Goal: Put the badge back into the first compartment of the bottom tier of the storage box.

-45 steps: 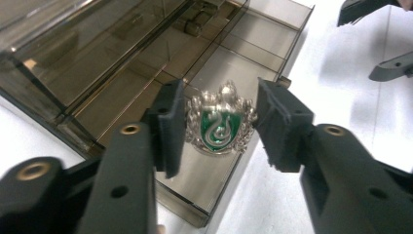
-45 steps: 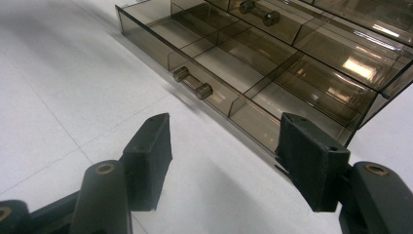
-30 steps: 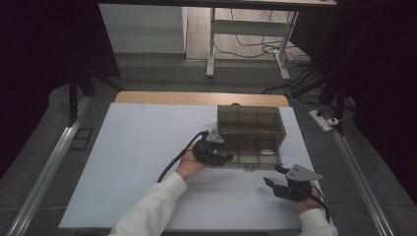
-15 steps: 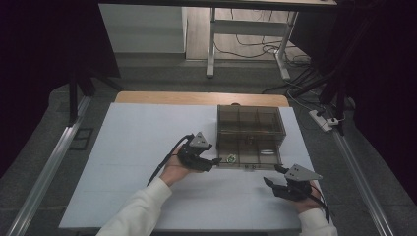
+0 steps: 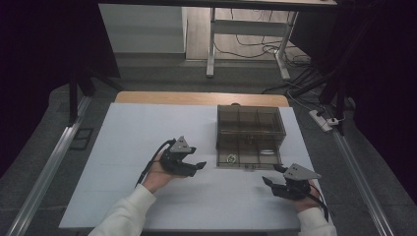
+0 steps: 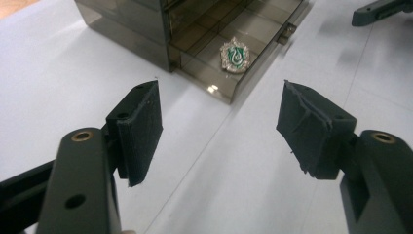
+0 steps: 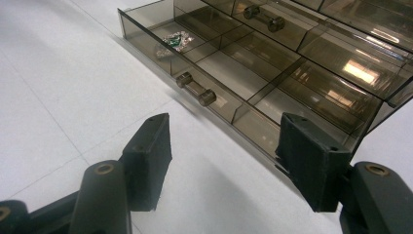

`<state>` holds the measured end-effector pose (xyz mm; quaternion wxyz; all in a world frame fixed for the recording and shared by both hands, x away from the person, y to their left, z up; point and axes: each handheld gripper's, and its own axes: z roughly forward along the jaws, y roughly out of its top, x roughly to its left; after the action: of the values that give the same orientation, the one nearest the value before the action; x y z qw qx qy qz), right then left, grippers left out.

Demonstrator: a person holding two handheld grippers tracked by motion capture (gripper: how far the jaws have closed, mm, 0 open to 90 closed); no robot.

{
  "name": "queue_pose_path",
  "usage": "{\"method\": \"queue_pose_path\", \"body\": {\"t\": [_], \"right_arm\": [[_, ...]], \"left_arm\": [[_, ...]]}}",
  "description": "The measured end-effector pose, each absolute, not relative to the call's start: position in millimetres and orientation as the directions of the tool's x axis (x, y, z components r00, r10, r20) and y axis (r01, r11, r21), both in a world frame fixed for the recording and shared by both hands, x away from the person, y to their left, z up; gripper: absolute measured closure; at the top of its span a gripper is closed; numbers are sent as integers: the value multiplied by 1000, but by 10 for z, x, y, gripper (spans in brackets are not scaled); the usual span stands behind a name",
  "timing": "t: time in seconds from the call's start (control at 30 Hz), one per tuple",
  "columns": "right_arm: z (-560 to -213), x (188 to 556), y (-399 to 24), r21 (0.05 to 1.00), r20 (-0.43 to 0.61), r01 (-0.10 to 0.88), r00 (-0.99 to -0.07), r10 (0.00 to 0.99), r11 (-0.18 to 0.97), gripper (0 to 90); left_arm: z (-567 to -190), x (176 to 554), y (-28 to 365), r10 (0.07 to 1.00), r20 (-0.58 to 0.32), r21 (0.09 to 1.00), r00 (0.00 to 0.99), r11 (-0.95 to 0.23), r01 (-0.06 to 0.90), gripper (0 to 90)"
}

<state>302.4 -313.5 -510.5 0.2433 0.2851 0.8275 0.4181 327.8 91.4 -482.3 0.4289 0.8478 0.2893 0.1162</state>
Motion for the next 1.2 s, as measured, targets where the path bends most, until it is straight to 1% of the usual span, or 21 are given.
{"method": "queue_pose_path", "body": {"t": [0.4,0.77,1.2], "right_arm": [[-5100,3025,-3136,831,-168,267,-718,676,489,369],[-5105,3025,-3136,830,-164,270,-718,676,488,369],[-5107,3030,-3136,827,-165,272,-718,676,492,369]], "left_arm": [[-4847,3109,1255,618,-51,798,785,-447,404,313],[-4940,2983,1532,652,-64,789,755,-430,439,301],[-5040,2742,1979,709,-77,789,701,-386,477,292]]}}
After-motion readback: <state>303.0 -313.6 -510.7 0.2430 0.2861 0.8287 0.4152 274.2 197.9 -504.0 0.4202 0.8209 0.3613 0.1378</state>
